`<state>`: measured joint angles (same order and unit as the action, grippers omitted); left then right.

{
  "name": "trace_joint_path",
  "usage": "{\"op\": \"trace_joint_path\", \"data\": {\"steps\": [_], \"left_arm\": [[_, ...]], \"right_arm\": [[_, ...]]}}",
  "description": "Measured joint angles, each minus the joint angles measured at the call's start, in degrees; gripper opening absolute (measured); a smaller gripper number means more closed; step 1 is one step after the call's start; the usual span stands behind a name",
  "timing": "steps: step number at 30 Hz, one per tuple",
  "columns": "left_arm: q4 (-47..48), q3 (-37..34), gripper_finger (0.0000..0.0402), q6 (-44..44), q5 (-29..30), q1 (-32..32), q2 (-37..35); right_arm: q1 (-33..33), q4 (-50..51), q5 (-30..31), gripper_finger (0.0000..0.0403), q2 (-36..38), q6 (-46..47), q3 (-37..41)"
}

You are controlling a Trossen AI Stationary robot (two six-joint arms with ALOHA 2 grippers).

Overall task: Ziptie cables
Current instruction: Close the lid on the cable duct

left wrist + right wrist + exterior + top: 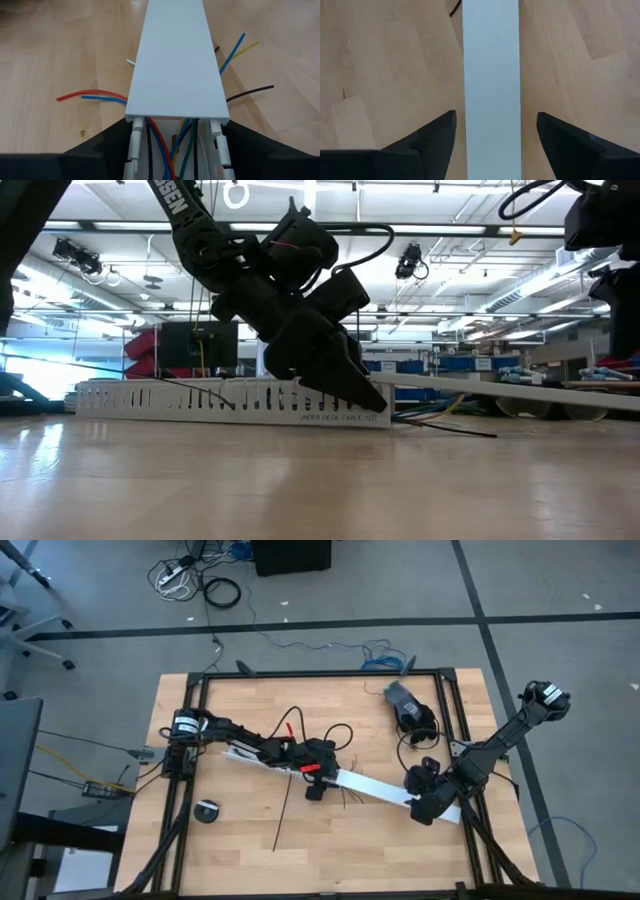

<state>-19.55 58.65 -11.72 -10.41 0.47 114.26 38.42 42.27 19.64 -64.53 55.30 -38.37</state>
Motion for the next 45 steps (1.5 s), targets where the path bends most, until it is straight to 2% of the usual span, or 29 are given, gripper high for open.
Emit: {"op": "trace_joint_path", "data": {"steps": [6,10,13,17,19,26,33,45], "left_arm": [[0.0,0.01,0.0238,0.02,-0.03,0.0,0.0],[-0.01,0.02,0.0238,0.1,-0.12,0.0,0.0],[0.0,0.04,0.0238,0.13,-0.2,0.0,0.0],[0.47,0.07,0.0239,0.27,-0.2,-0.02,0.0],[0.73,0.07,0.0238,0.35,-0.2,-0.02,0.0],[0.95,0.07,0.0239,0.87,1.47,-0.07,0.0],[1.2,0.09,0.0239,1.35,1.84,-0.04,0.0],[1.32,0.11,0.0239,1.52,1.51,-0.04,0.0]], "right_arm": [[-3.3,-4.47,0.42,0.0265,-0.1,-7.06,0.0],[-7.24,-9.88,-1.25,0.0234,-2.84,-15.24,0.0],[-10.4,-14.67,-1.74,0.0177,-5.57,-21.21,0.0],[-14.47,-20.3,-4.93,0.0042,-8.43,-27.29,0.0],[-16.01,-22.74,-6.42,0.0015,-9.29,-29.63,0.0],[-20.51,-29.52,-11.74,0.0001,-12.43,-32.99,-0.02],[-22.82,-31.7,-11.82,0.0,-16.14,-33.89,-0.02],[-24.63,-33.45,-12.35,0.0,-15.91,-35.99,-0.02]]}}
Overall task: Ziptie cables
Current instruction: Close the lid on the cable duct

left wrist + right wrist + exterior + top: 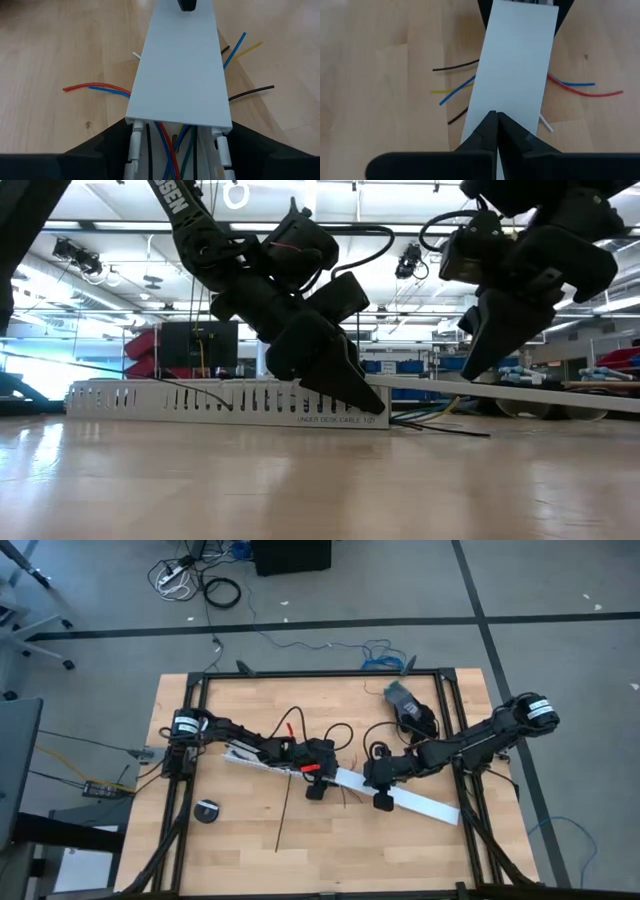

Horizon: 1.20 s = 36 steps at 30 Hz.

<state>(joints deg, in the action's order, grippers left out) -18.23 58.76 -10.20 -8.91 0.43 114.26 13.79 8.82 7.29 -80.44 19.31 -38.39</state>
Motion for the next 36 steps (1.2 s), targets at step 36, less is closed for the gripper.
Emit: {"op": "trace_joint_path", "data": {"steps": [36], "left_arm": [[-1.34,-0.07,0.0239,-0.25,-0.39,-0.02,0.0]], "right_arm": [[-7.64,-10.77,-5.28,0.0,-3.21,-9.36,-0.04]]}}
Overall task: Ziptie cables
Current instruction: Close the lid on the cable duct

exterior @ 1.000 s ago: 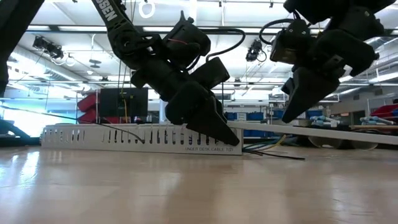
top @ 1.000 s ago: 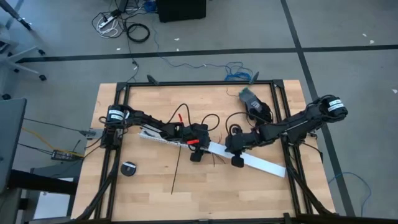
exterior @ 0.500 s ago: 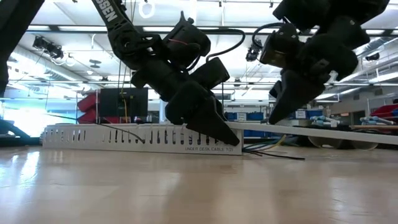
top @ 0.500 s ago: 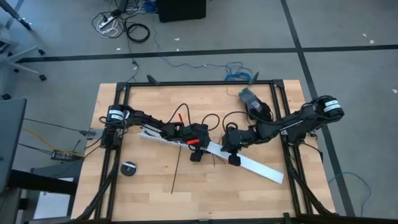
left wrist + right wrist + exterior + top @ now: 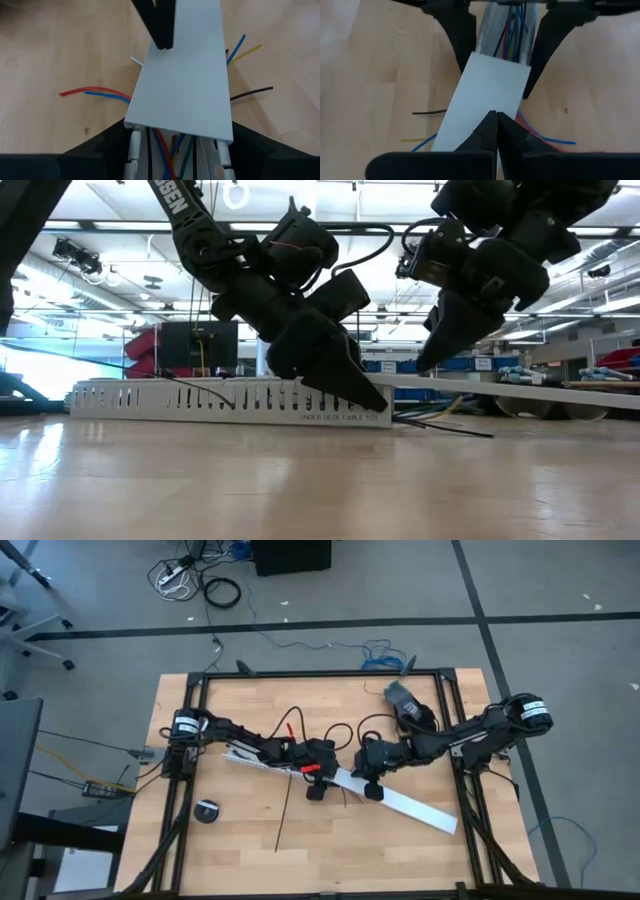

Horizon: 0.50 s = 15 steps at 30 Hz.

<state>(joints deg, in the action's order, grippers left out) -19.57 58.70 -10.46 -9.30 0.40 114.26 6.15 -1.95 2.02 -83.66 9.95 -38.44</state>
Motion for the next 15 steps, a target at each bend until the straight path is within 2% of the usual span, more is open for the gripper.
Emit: {"op": "trace_joint_path", "data": {"steps": [4,8,15], "left_arm": [[-0.37,0.0,0.0239,0.11,0.4,0.0,0.0],[0.35,0.0,0.0243,0.35,3.3,0.0,0.0],[1.34,0.0,0.0275,-1.17,3.41,-0.43,0.0]], "right_arm": [[-0.27,-0.09,-0.56,0.0,0.0,-0.11,0.0],[-0.26,-0.08,-1.77,0.0,0.0,0.05,0.0],[-0.26,0.13,-2.19,0.0,0.02,0.29,-0.02]]}}
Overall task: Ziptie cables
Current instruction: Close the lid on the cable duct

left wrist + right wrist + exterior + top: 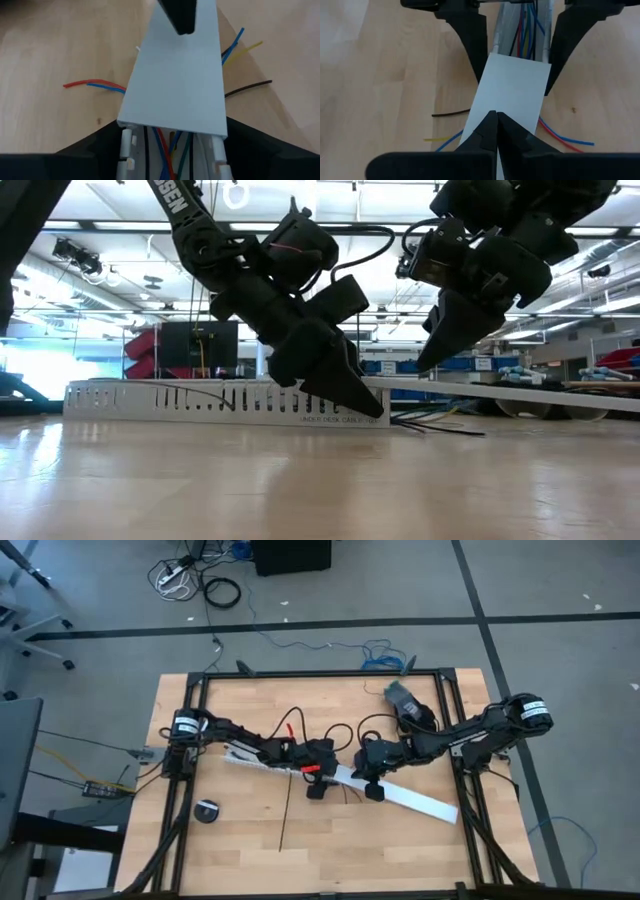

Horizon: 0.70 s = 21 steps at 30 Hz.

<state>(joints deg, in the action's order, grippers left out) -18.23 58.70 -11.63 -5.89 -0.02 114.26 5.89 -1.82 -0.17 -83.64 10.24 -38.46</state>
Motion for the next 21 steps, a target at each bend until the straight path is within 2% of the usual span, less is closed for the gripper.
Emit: {"op": "trace_joint_path", "data": {"steps": [7,21], "left_arm": [[0.22,0.0,0.03,-0.28,1.7,-0.13,0.0],[3.4,0.0,0.0301,-3.29,4.55,-0.14,-0.57]], "right_arm": [[0.0,0.16,-0.03,0.0,0.0,0.02,0.0],[0.0,0.26,-0.62,0.0,0.02,0.07,0.0]]}}
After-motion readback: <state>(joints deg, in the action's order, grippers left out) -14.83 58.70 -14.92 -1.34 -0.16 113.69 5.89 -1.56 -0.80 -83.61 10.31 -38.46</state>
